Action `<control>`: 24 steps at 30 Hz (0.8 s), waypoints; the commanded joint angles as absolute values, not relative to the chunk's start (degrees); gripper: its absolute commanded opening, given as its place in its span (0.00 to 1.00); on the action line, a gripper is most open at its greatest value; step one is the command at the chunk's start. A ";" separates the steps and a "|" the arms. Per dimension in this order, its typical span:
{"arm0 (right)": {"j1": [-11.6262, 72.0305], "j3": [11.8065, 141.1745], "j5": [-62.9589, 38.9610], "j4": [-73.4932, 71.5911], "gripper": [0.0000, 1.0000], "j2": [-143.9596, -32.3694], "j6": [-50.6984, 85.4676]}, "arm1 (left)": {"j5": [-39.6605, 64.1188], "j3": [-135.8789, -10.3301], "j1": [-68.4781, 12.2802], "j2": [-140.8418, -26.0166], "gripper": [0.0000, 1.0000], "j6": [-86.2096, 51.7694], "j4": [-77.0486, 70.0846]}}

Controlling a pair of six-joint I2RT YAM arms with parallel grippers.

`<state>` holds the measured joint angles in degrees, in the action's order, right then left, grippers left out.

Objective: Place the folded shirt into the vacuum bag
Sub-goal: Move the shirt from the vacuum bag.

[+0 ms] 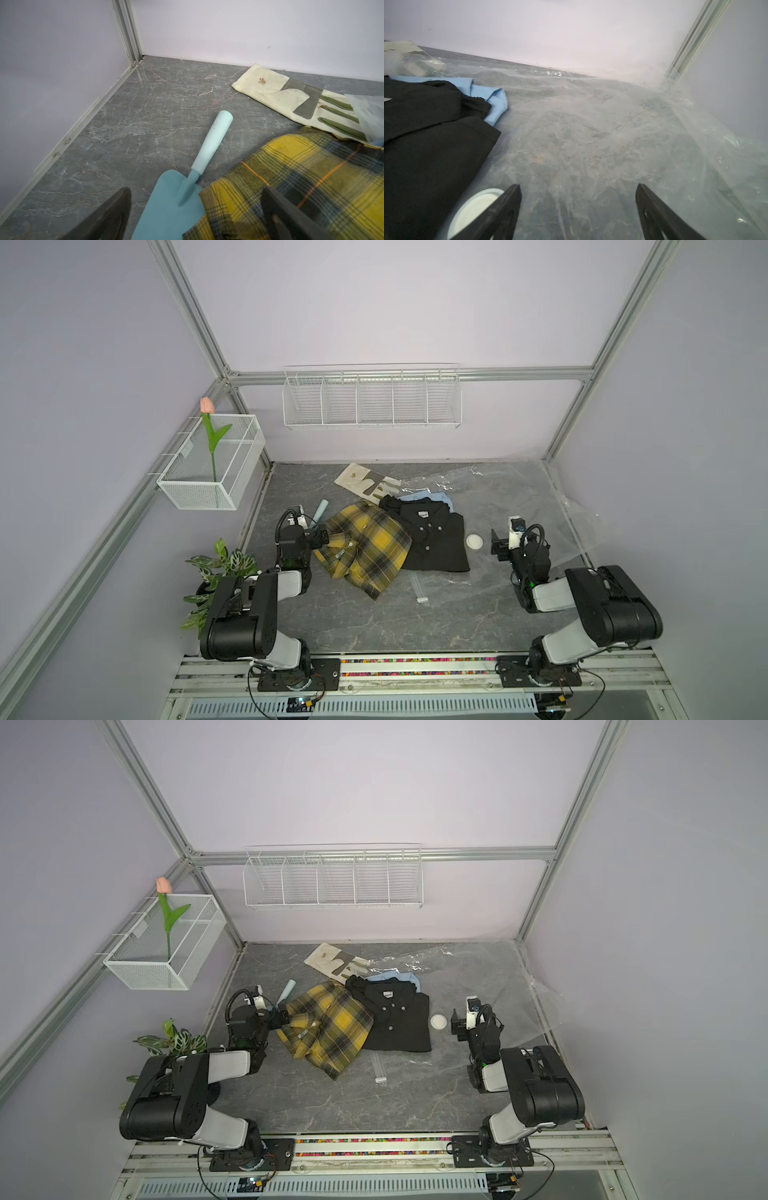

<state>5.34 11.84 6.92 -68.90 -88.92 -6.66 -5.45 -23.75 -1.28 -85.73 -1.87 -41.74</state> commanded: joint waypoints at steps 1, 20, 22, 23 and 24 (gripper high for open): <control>5.27 11.78 8.52 -71.48 0.89 -89.61 -8.00 | -4.57 -25.06 -0.88 -86.45 0.99 -1.22 -42.61; 5.27 10.05 6.72 -74.82 0.89 -89.82 -8.56 | -4.64 -25.07 -0.94 -86.44 0.99 -1.17 -42.56; 5.13 8.79 7.58 -77.81 0.89 -90.53 -8.05 | -4.63 -25.05 -0.92 -86.46 0.99 -1.23 -42.58; 4.87 8.53 9.67 -79.30 0.89 -91.08 -6.89 | -4.58 -25.05 -0.95 -86.48 0.99 -1.23 -42.55; 4.35 8.48 11.10 -80.20 0.89 -91.55 -5.86 | -4.50 -25.08 -0.92 -86.46 0.99 -1.25 -42.62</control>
